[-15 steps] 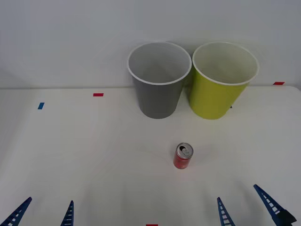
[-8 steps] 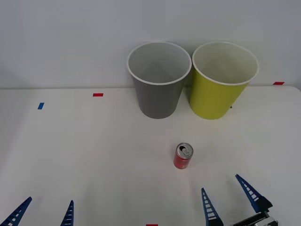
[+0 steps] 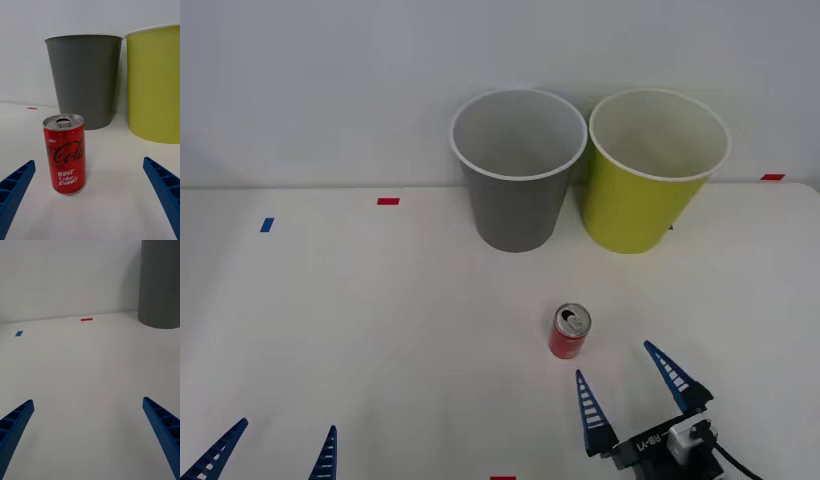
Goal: Put cans in the gray bin and PET bottles in the light green bin.
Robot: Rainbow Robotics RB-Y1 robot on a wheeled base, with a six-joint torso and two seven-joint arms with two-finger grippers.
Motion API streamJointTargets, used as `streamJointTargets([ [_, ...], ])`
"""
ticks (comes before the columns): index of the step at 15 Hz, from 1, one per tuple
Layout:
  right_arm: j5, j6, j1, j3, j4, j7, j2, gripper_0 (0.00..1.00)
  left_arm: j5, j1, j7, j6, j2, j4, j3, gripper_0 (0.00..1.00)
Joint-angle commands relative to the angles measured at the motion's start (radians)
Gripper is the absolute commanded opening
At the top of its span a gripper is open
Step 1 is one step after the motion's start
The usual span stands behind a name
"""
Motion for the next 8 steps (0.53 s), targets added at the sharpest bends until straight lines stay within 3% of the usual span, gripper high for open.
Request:
streamJointTargets([
  [1,0.002,0.052,-0.03,0.011,-0.001,0.013,0.023,1.0,0.0,0.0,0.0,0.0,0.0,0.0,0.0,1.0],
  [8,-0.021,0.173,-0.118,0.028,0.001,0.024,0.039,1.0,0.0,0.0,0.0,0.0,0.0,0.0,0.0,1.0],
])
